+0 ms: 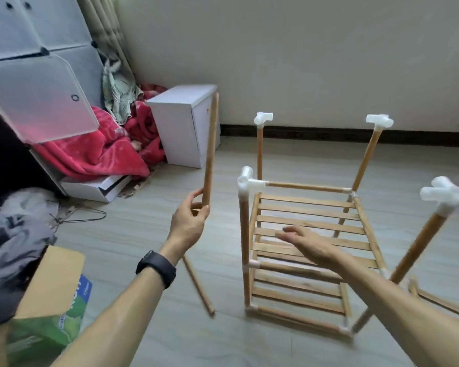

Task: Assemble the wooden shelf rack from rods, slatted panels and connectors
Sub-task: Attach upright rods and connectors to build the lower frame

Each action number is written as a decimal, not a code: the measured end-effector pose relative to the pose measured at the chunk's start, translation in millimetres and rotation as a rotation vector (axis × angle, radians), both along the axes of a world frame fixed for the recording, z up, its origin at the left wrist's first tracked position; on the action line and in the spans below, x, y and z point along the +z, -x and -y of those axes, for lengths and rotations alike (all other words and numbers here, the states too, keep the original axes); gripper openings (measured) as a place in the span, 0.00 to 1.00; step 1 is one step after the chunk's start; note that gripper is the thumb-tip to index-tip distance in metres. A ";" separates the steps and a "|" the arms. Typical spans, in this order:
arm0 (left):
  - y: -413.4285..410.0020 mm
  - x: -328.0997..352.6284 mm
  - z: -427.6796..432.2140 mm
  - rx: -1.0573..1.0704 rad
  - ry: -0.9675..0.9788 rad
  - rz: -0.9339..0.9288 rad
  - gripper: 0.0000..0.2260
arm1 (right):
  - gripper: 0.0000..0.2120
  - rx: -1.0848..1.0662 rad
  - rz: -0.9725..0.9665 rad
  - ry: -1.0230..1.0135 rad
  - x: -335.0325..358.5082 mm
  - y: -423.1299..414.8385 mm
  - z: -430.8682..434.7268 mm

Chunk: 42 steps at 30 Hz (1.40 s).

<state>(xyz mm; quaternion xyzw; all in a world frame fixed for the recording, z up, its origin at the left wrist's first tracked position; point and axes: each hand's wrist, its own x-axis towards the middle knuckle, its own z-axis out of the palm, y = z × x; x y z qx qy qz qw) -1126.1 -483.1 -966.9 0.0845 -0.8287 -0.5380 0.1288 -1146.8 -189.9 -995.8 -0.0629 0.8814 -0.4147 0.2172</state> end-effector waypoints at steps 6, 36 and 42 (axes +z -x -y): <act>-4.9 95.9 -7.3 -0.051 0.607 -0.525 0.18 | 0.44 -0.228 -0.119 0.778 128.4 -13.3 12.2; -3.7 79.4 -108.1 -0.091 -0.425 -0.202 0.12 | 0.15 -0.768 -0.088 1.243 106.6 -77.7 -21.8; 1.1 77.2 -112.9 0.017 -0.424 -0.204 0.12 | 0.10 -0.697 -0.206 1.185 113.1 -74.5 -9.4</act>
